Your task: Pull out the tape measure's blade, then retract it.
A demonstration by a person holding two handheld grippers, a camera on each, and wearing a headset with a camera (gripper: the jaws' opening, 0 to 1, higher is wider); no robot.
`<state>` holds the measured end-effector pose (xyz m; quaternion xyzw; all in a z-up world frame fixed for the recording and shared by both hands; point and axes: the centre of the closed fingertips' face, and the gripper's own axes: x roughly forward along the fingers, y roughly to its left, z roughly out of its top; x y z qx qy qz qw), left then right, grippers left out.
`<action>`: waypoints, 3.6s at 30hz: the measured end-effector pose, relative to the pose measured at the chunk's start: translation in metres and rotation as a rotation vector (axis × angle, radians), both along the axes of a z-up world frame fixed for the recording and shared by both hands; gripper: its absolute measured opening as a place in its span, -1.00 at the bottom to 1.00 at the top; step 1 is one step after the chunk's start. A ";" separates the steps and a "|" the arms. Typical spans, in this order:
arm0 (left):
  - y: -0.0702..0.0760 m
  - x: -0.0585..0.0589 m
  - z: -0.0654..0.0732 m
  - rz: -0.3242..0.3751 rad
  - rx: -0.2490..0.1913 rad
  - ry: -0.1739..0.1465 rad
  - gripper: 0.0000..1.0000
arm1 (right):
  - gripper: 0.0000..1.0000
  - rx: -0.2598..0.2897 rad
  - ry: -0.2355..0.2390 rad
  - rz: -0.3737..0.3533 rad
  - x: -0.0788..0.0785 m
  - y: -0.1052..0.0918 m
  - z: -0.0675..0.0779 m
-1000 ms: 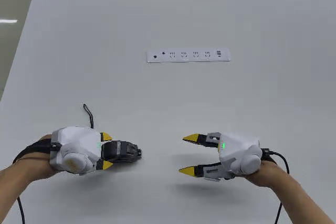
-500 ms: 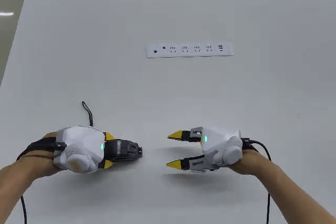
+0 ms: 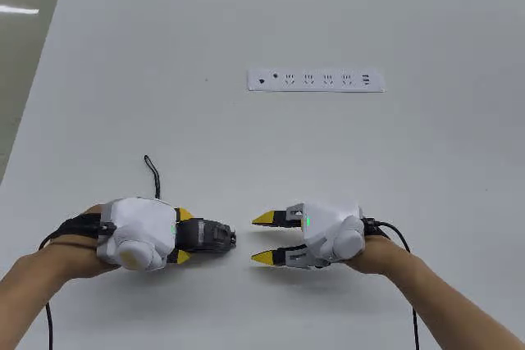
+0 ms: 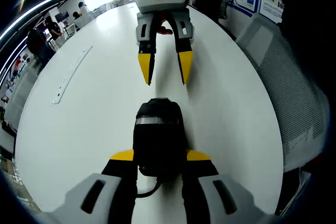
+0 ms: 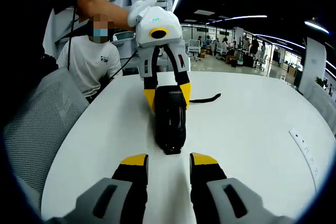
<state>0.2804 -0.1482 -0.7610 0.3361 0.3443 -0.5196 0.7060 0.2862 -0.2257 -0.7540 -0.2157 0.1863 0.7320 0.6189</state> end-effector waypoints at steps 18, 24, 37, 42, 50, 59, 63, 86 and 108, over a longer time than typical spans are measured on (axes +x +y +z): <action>-0.002 0.000 0.001 -0.018 -0.054 0.027 -0.45 | -0.55 -0.033 -0.005 0.054 0.000 0.022 -0.021; -0.002 0.000 0.001 -0.016 -0.059 0.026 -0.45 | -0.66 -0.039 -0.006 0.061 -0.001 0.024 -0.024; -0.002 0.000 0.000 0.001 -0.092 0.029 -0.46 | -0.72 -0.056 -0.019 0.071 -0.001 0.027 -0.035; -0.002 0.000 0.000 0.004 -0.096 0.030 -0.46 | -0.74 -0.051 -0.021 0.071 -0.001 0.028 -0.035; 0.000 0.000 0.000 0.004 -0.088 0.029 -0.46 | -0.79 -0.051 -0.011 0.072 -0.005 0.028 -0.031; 0.003 -0.001 0.000 0.021 -0.077 0.030 -0.46 | -0.80 -0.044 -0.005 0.072 -0.004 0.028 -0.026; 0.003 -0.001 0.000 0.022 -0.075 0.032 -0.46 | -0.80 -0.043 -0.006 0.071 -0.004 0.027 -0.025; 0.003 0.000 0.000 0.041 -0.066 0.045 -0.46 | -0.81 -0.042 -0.007 0.069 0.004 0.004 -0.024; 0.003 0.000 -0.001 0.047 -0.051 0.054 -0.46 | -0.81 -0.050 0.002 0.043 0.007 -0.014 -0.024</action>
